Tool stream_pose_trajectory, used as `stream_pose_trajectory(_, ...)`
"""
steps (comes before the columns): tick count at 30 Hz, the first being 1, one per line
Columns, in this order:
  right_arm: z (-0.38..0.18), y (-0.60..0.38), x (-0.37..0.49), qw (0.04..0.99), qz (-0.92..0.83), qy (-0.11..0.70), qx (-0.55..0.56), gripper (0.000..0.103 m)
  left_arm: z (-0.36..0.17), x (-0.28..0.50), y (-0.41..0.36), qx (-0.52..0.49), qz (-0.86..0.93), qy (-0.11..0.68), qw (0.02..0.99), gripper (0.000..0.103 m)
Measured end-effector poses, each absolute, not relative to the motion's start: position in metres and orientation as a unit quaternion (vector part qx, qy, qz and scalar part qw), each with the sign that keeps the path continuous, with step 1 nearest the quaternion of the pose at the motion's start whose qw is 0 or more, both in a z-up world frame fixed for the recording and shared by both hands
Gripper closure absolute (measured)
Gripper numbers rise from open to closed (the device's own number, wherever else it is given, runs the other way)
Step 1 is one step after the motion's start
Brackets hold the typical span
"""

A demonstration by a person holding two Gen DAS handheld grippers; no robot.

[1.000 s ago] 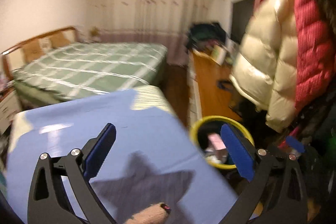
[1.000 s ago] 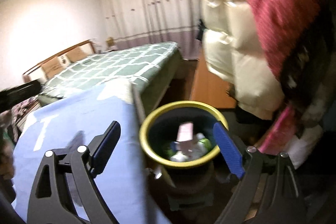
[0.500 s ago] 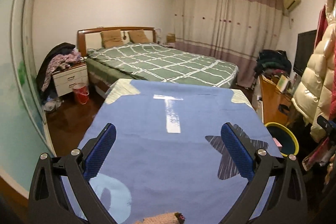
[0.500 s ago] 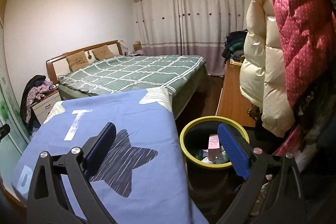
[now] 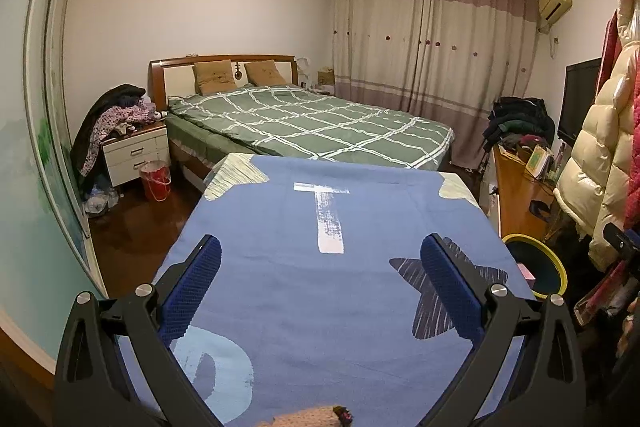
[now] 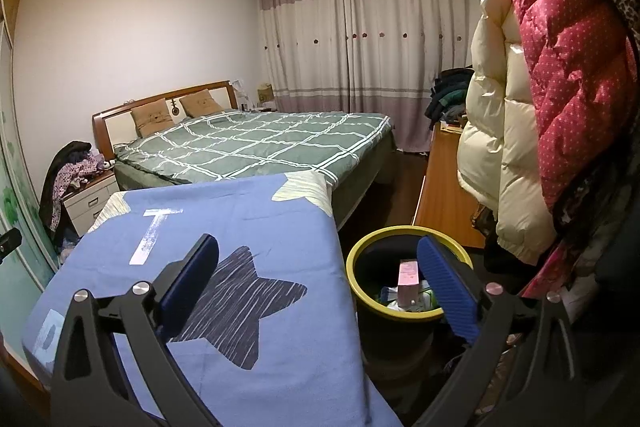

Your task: Collect trash

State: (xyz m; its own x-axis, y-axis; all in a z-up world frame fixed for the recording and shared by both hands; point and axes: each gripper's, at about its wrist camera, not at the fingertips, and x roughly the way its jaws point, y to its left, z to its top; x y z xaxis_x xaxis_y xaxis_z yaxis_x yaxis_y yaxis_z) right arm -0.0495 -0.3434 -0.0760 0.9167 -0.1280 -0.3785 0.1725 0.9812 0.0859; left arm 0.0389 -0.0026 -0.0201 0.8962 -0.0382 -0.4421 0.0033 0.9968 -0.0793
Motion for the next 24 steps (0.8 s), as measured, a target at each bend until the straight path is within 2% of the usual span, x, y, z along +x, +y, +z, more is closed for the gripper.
stream_pose_trajectory(24, -0.08, -0.344, -0.042, 0.976, -0.07, 0.196, 0.065, 0.008, -0.019, 0.05, -0.022, -0.022, -0.023, 0.233, 0.972, 0.005)
